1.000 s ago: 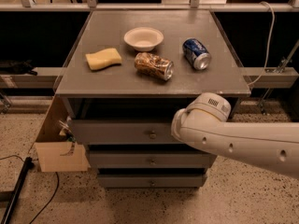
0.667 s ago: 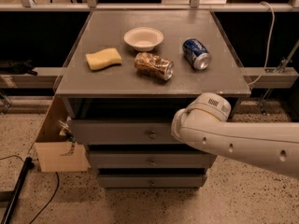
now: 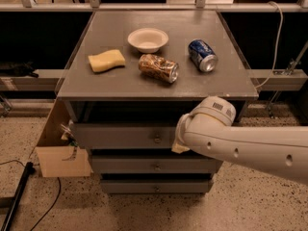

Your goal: Open top drawer

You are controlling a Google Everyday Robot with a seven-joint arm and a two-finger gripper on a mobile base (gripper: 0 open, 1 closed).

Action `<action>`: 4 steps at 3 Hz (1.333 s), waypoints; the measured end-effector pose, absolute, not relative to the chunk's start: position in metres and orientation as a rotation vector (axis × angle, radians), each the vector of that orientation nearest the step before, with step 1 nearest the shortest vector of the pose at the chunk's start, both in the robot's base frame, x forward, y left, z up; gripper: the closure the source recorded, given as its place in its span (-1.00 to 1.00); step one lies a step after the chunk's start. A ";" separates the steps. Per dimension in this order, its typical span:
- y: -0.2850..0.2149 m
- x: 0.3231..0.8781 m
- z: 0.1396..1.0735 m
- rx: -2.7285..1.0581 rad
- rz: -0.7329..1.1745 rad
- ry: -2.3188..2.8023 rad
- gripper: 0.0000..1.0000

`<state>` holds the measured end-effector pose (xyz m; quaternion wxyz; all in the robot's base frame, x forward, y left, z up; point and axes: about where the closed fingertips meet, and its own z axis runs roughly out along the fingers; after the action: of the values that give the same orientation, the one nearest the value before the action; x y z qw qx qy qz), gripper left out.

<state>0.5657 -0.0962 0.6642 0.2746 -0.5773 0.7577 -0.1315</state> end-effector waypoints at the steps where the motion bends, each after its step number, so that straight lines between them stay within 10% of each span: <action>1: -0.096 0.566 0.664 -1.552 -0.354 2.037 -1.00; 2: -0.096 0.566 0.664 -1.552 -0.354 2.037 -1.00; 4: -0.096 0.566 0.664 -1.552 -0.354 2.037 -0.33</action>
Offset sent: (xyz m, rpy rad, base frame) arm 0.0000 0.0000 0.0000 0.0000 0.0000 0.0000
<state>0.5657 -0.0962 0.6643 0.2746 -0.5773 0.7576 -0.1315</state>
